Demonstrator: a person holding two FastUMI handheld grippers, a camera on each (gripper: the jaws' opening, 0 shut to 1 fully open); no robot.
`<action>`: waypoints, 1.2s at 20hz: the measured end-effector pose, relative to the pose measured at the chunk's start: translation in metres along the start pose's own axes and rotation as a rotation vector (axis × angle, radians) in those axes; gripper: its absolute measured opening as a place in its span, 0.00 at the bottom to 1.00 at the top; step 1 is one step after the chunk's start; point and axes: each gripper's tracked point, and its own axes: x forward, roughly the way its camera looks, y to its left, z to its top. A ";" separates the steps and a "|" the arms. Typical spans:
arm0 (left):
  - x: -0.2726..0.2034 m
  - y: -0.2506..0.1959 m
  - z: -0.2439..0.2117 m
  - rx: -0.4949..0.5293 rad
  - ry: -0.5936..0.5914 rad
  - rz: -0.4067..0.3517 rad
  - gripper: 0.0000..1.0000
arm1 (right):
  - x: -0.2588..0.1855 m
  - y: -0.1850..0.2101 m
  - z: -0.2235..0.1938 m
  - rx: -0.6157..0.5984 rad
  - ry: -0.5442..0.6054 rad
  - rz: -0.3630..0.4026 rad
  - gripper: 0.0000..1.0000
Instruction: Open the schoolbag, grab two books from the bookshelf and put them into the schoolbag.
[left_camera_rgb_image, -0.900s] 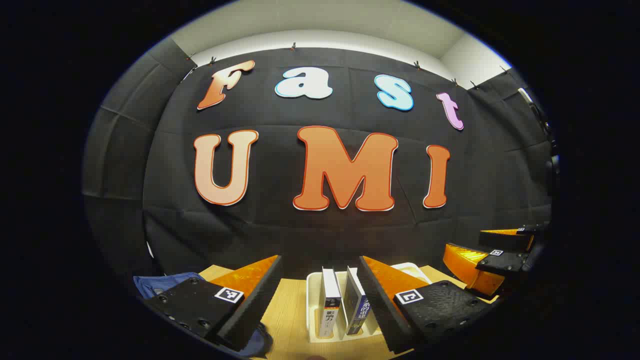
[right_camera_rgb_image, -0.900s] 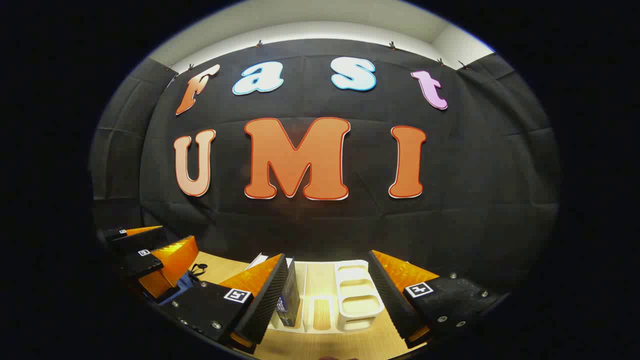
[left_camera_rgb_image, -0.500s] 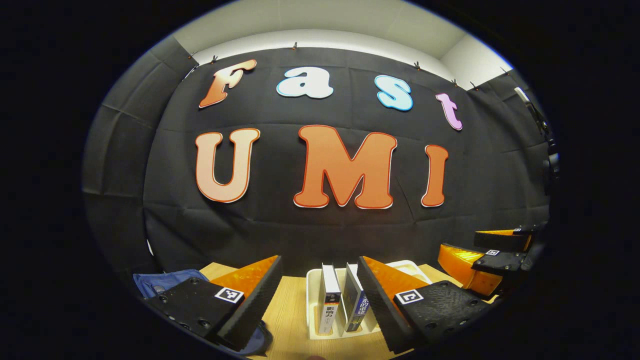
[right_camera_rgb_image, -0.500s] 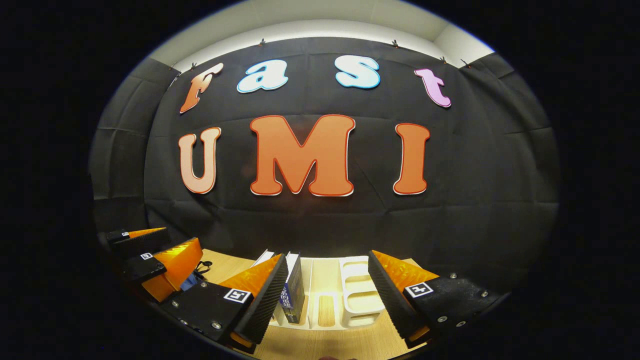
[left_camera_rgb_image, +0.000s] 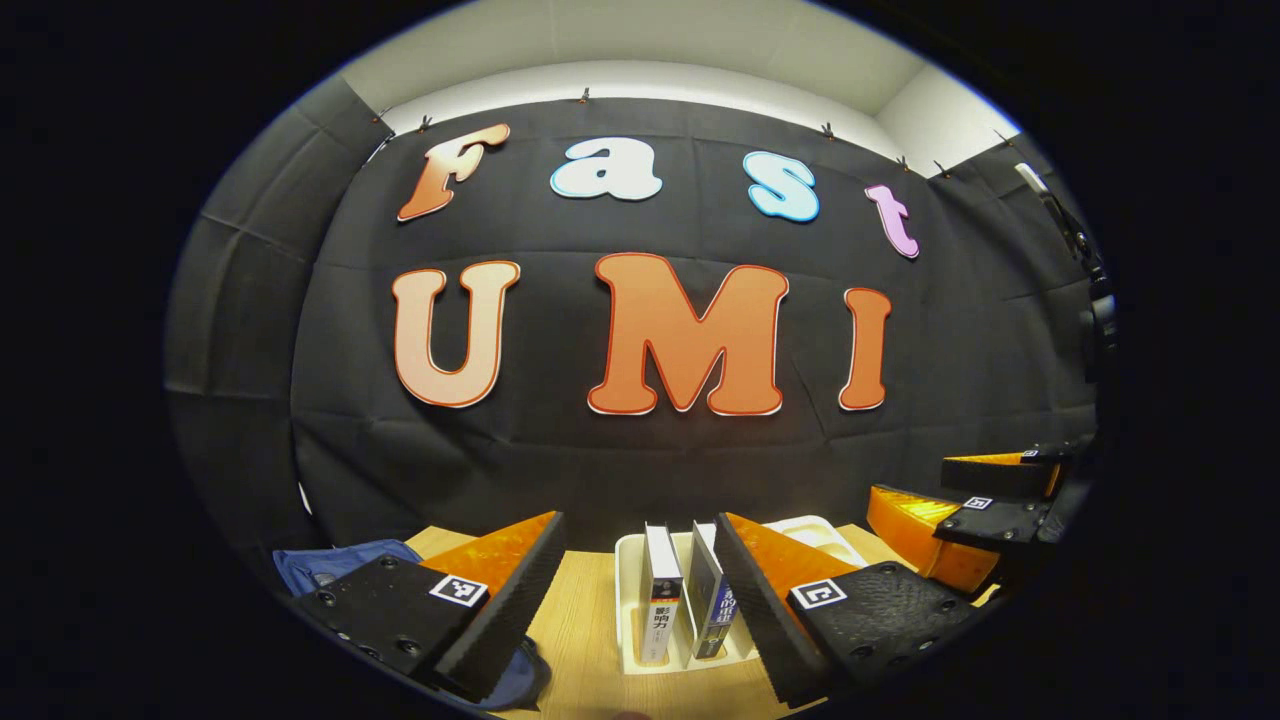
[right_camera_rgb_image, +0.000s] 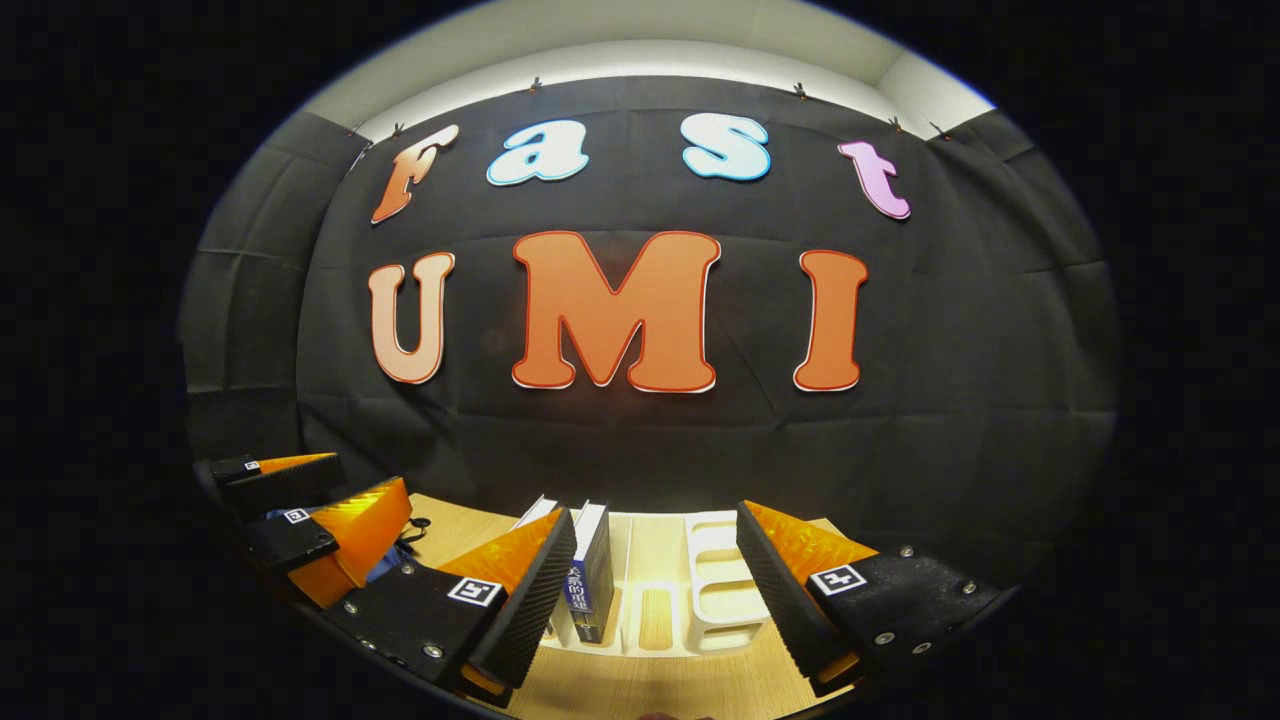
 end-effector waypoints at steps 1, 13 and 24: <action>0.002 -0.001 0.000 0.002 -0.005 0.000 0.94 | 0.000 0.000 0.000 -0.001 0.003 0.000 0.96; -0.001 0.009 0.002 0.000 -0.013 0.020 0.94 | 0.000 0.000 0.004 0.005 -0.005 -0.009 0.96; -0.006 0.013 0.004 -0.018 -0.025 0.027 0.93 | -0.005 0.003 0.004 -0.006 -0.010 0.000 0.96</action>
